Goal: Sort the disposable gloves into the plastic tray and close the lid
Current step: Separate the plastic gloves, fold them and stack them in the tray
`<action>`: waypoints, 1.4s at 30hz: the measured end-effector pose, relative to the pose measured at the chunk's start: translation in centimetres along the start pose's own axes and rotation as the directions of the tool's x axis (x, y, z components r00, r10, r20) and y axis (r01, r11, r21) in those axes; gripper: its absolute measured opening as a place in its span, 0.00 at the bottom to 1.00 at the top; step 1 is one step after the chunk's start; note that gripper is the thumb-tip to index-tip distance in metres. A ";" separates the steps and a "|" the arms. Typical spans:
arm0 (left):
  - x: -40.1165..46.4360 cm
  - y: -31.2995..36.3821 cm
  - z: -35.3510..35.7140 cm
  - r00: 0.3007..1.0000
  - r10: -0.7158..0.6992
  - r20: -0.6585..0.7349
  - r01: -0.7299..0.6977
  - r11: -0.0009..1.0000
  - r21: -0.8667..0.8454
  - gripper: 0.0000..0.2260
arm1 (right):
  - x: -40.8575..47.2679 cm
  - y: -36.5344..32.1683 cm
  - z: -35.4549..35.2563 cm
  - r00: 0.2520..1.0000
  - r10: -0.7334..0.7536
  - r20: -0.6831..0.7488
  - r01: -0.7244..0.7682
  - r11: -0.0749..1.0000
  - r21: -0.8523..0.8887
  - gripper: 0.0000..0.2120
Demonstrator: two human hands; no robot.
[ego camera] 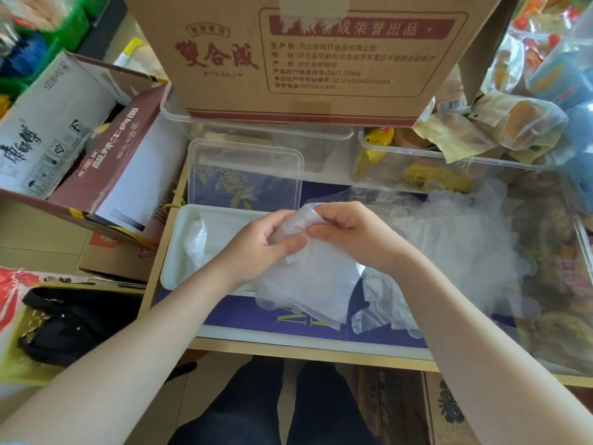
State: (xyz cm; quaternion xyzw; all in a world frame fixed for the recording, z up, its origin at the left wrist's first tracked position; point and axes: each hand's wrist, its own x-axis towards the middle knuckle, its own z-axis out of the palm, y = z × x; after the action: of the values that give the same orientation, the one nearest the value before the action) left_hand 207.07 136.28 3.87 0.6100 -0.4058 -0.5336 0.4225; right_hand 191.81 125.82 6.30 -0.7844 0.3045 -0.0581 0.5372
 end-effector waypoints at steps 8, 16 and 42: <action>-1.0 -1.2 -3.6 0.974 -0.079 -0.214 0.069 0.996 -0.055 0.05 | 3.9 -0.4 3.0 0.999 -0.027 0.026 0.026 0.999 0.034 0.13; -1.8 -4.2 -7.9 0.825 -0.235 -0.514 0.355 0.923 0.148 0.14 | 7.2 0.7 7.4 0.968 0.249 -0.002 -0.249 0.968 -0.007 0.04; -0.5 -8.8 -10.6 0.980 0.010 0.198 -0.198 -0.015 0.980 0.39 | 7.8 3.1 13.6 0.968 0.113 0.224 0.134 0.522 -0.842 0.32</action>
State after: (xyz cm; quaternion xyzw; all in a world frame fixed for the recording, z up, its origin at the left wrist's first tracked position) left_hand 217.99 140.40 -3.57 0.6598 -0.7350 -0.0945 -0.1244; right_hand 202.57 131.87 -3.95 -0.9488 0.2186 0.1947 0.1184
